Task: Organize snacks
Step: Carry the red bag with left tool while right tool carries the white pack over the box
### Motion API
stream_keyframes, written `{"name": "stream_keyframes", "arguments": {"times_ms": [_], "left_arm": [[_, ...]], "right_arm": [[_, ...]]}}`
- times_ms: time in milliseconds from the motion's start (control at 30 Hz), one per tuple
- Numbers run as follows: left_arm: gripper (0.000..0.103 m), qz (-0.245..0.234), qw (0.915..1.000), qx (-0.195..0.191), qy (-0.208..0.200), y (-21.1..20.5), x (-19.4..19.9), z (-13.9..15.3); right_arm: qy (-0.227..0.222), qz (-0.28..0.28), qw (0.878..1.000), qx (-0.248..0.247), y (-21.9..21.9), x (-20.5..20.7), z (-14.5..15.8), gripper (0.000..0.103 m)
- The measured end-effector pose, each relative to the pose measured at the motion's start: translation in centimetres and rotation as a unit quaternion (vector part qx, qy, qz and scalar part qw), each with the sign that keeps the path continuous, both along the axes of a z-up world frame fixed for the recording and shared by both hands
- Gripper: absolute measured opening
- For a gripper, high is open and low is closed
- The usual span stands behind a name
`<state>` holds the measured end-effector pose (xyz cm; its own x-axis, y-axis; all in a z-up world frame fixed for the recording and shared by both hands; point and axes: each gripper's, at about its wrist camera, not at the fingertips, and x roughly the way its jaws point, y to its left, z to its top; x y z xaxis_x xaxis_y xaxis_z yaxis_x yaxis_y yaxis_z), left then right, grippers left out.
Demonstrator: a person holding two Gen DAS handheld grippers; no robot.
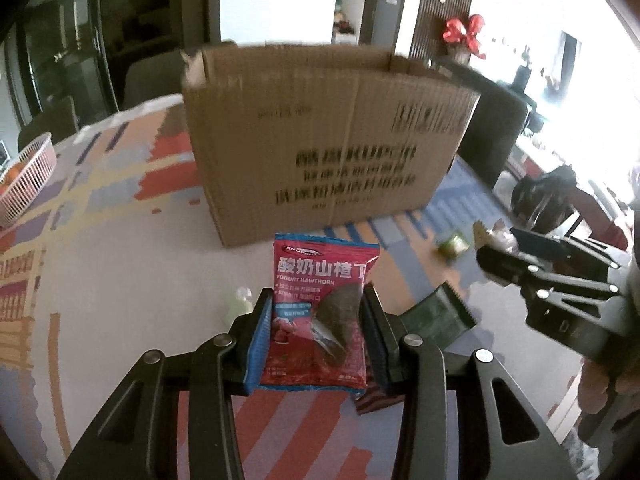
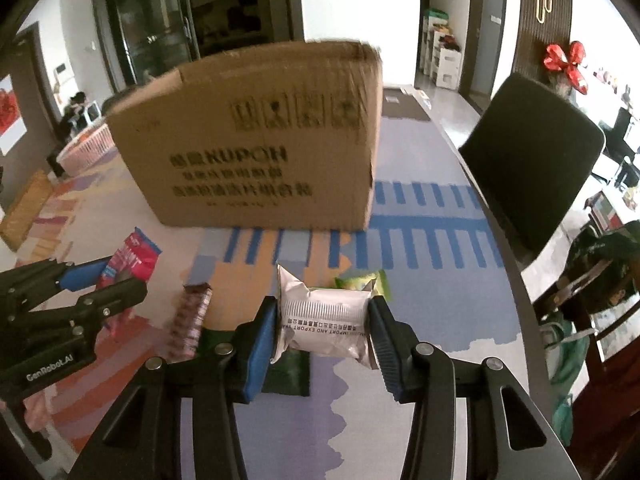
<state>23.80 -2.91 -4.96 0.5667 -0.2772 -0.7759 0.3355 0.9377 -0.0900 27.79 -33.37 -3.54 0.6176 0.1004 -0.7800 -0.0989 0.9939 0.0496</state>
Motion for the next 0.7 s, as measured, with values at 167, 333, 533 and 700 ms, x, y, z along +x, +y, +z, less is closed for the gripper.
{"name": "stream_keyframes", "arguments": {"times_ms": [167, 333, 533, 700], "left_arm": [[0.042, 0.005, 0.9993, -0.018, -0.032, 0.3, -0.3, 2.9], [0.042, 0.011, 0.9976, -0.032, -0.061, 0.4, -0.1, 5.6], [0.042, 0.016, 0.9943, -0.042, -0.097, 0.5, 0.9, 8.6], [0.042, 0.019, 0.992, -0.044, -0.117, 0.6, 1.9, 10.4]], "right_arm": [[-0.03, 0.015, 0.999, 0.009, 0.6, -0.4, 2.4, 0.047], [-0.064, 0.025, 0.998, 0.017, 0.9, -0.3, 4.9, 0.047], [-0.097, 0.031, 0.994, 0.033, 1.1, 0.6, 7.6, 0.047], [-0.12, 0.036, 0.991, 0.04, 1.4, 1.7, 9.6, 0.047]]}}
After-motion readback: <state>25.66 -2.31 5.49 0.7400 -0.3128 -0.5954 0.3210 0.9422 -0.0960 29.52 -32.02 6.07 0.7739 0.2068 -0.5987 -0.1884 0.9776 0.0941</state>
